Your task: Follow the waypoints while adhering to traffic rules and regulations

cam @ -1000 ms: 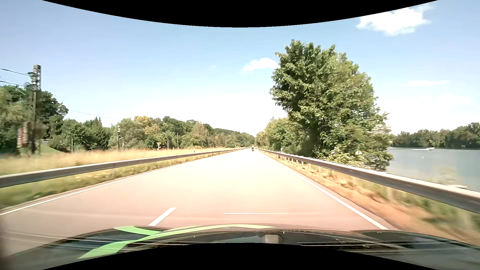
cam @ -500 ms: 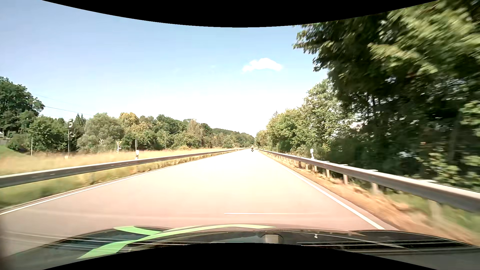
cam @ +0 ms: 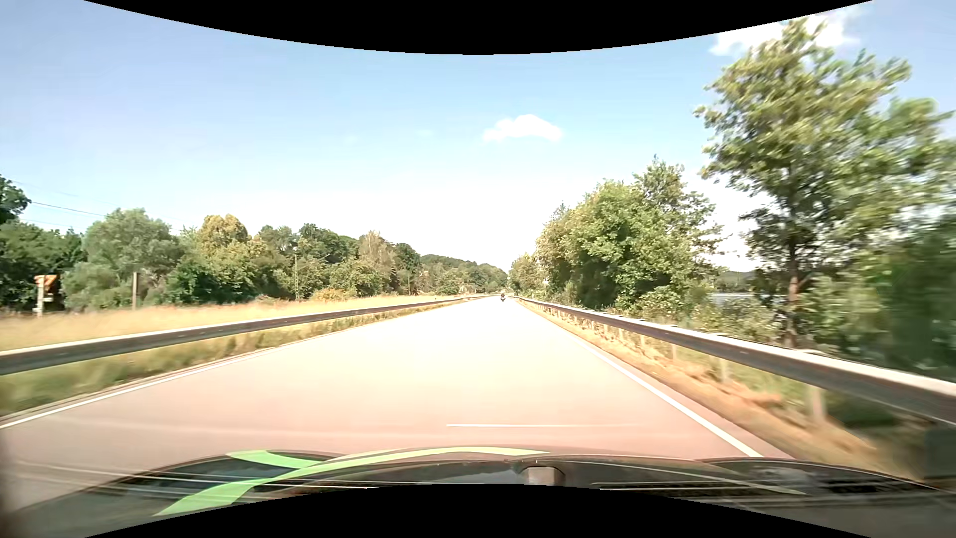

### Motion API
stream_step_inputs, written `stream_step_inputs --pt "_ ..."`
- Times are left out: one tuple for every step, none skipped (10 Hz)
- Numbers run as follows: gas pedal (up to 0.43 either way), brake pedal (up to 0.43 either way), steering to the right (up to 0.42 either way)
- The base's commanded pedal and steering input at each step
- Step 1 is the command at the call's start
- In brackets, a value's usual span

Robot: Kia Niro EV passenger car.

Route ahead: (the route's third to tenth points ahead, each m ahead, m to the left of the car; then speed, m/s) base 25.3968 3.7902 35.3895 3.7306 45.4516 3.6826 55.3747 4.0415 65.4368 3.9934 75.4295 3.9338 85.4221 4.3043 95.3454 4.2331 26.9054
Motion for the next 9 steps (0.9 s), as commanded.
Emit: stream_step_inputs --pt "0.228 0.0 -0.003" --pt "0.228 0.0 -0.003" --pt "0.228 0.0 -0.003" --pt "0.228 0.0 -0.003" --pt "0.24 0.0 -0.003" --pt "0.268 0.0 -0.003" --pt "0.28 0.0 -0.003" --pt "0.287 0.0 -0.003" --pt "0.287 0.0 -0.003"
